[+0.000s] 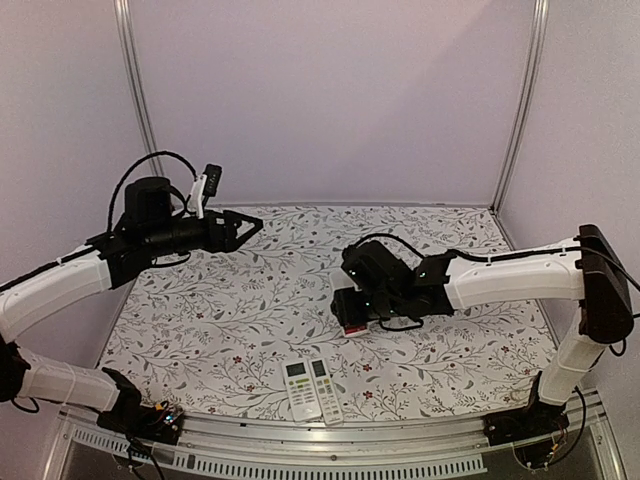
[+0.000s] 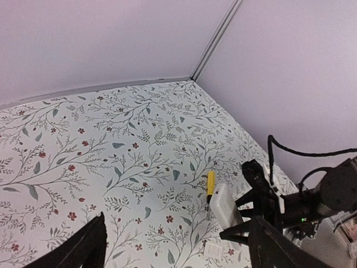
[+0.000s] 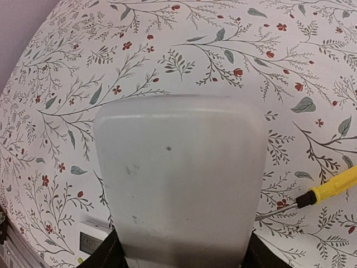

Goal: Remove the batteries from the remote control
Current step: Place the remote control without the battery cover at the center of the board.

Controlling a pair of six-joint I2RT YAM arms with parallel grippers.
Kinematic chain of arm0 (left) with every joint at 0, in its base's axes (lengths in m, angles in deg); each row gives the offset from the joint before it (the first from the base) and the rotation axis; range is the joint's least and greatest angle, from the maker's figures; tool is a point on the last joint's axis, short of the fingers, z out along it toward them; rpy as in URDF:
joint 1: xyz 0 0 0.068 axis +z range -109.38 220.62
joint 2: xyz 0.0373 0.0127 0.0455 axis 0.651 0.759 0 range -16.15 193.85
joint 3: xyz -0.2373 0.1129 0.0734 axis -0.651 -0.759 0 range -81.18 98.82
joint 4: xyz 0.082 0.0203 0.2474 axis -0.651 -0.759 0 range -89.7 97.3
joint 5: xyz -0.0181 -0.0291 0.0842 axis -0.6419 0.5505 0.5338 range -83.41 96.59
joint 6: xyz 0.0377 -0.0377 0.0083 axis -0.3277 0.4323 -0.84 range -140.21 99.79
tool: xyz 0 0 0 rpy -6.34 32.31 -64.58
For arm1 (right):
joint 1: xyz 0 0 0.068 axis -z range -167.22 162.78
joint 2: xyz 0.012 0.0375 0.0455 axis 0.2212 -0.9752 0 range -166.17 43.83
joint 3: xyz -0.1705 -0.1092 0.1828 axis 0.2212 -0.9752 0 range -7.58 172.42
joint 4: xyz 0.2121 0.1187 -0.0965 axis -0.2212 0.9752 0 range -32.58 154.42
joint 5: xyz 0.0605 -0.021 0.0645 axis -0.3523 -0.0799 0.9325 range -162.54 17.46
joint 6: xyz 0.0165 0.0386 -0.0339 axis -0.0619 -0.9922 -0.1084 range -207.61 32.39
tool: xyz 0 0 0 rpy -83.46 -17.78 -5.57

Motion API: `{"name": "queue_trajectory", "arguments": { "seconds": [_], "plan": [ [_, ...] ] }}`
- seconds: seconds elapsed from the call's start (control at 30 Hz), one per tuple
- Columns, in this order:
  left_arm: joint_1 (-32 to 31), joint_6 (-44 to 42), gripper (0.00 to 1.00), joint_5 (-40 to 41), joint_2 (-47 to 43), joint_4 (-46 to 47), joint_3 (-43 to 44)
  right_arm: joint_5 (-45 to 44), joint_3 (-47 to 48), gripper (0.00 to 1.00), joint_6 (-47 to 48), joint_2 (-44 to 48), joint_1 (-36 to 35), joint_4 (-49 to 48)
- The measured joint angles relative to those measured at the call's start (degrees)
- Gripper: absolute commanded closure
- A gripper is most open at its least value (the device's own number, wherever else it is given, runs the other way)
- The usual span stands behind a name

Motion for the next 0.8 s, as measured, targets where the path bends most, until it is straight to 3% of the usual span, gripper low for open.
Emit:
{"name": "queue_trajectory", "arguments": {
  "seconds": [0.3, 0.8],
  "plan": [
    [1.3, -1.1, 0.13, 5.7, -1.1, -3.9, 0.0, 3.2, 1.2, 0.53, -2.2, -0.6, 3.7, 3.5],
    [1.4, -1.5, 0.12, 6.6, -1.0, -5.7, 0.0, 7.5, 11.5, 0.53, -0.6, -12.9, 5.7, 6.4]
  ]
}}
